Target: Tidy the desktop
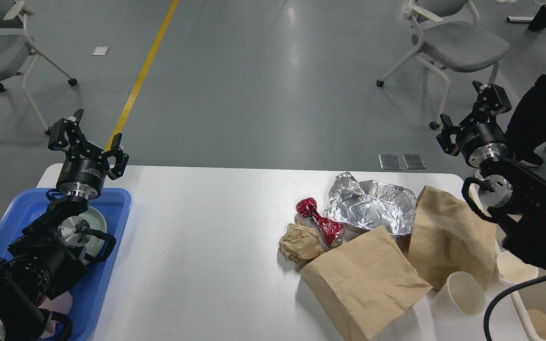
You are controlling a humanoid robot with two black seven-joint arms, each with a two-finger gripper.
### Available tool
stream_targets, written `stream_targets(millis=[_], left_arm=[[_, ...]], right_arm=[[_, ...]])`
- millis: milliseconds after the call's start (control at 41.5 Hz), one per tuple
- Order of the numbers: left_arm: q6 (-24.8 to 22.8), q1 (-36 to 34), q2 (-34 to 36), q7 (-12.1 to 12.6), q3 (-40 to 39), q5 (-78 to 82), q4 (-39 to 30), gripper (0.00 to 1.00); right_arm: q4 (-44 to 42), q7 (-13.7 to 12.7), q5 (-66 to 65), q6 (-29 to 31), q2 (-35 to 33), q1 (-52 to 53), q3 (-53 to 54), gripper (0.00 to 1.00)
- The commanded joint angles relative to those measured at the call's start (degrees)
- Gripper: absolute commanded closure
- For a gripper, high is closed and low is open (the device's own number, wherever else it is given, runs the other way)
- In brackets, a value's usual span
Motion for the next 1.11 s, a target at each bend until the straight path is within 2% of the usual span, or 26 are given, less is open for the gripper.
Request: stream_targets(millis=[0,169,289,362,482,627,820,844,1013,1085], left_arm=[[0.0,0.0,0.0,0.0,0.0,0.0,0.0,0.03],[0.0,0.0,0.0,0.0,0.0,0.0,0.0,0.03],[0.0,0.0,0.0,0.0,0.0,0.0,0.0,0.03],[0.0,0.0,0.0,0.0,0.0,0.0,0.0,0.03],[0.0,0.0,0.0,0.0,0.0,0.0,0.0,0.03],[0.0,0.0,0.0,0.0,0.0,0.0,0.0,0.03],[0.0,0.0,0.0,0.0,0.0,0.0,0.0,0.03],[0.0,0.0,0.0,0.0,0.0,0.0,0.0,0.03],[0.0,0.0,0.0,0.0,0.0,0.0,0.0,0.03],[0.0,0.0,0.0,0.0,0.0,0.0,0.0,0.03]], right_arm=[[0.0,-0.3,-5.4,2.9,-5.0,6.7,-18.8,0.00],[-0.4,-1.7,-7.2,4.9,-3.2,16.8,-47.5,0.00],[0.3,-6.6,-6.9,5.6,-1.4,24.5,-68.2,0.00],[1.3,-8.0,-6.4,8.9,0.1,28.4,-78.4,0.00],[3.1,-7.9,-2.7,15.8,3.1,33.8,-92.1,0.00],[10.3,-7.9,-1.0,23.7,4.4,41.2,-101.7,0.00],[20.2,-7.8,-0.9,32.4,5.7,49.9,-105.3,0.00],[21.3,-7.8,-0.9,34.8,5.7,51.8,-106.1,0.00],[23.7,-7.9,-1.4,46.0,5.9,58.1,-110.1,0.00],[24.6,-8.6,-2.0,48.3,5.8,58.8,-110.7,0.00]])
